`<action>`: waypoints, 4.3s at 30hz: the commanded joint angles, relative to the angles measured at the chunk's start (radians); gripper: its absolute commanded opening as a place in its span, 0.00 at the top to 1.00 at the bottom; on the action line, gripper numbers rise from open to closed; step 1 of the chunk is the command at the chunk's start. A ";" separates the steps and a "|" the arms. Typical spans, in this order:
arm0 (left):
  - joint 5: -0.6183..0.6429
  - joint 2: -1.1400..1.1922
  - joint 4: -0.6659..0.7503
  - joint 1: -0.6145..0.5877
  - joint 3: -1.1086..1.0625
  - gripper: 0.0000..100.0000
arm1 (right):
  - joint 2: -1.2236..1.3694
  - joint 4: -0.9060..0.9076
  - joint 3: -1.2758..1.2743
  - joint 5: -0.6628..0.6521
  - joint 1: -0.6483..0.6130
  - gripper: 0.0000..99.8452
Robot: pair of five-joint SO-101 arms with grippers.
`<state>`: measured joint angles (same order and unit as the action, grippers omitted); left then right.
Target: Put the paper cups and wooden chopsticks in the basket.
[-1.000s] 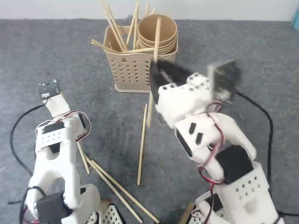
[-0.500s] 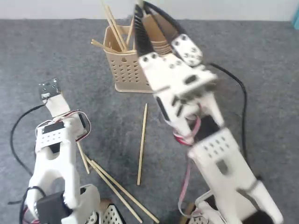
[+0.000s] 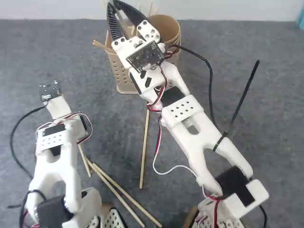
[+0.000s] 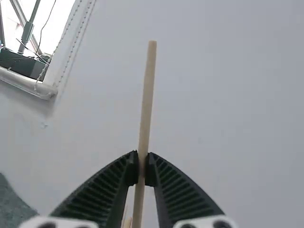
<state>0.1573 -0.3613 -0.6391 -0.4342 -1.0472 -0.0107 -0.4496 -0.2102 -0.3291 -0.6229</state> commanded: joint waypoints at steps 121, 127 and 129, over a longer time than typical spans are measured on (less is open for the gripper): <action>0.005 0.229 1.033 0.437 0.766 0.99 | -0.166 0.839 -0.681 0.723 0.013 0.99; 0.008 0.292 1.026 0.428 0.746 0.98 | -0.165 0.839 -0.681 0.723 0.013 0.99; 0.009 0.281 1.011 0.428 0.727 0.93 | -0.165 0.839 -0.681 0.723 0.013 0.99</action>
<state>0.1557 -0.0575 0.3659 -0.0092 -0.3368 -0.1412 0.4066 -0.8976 0.4104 -0.6214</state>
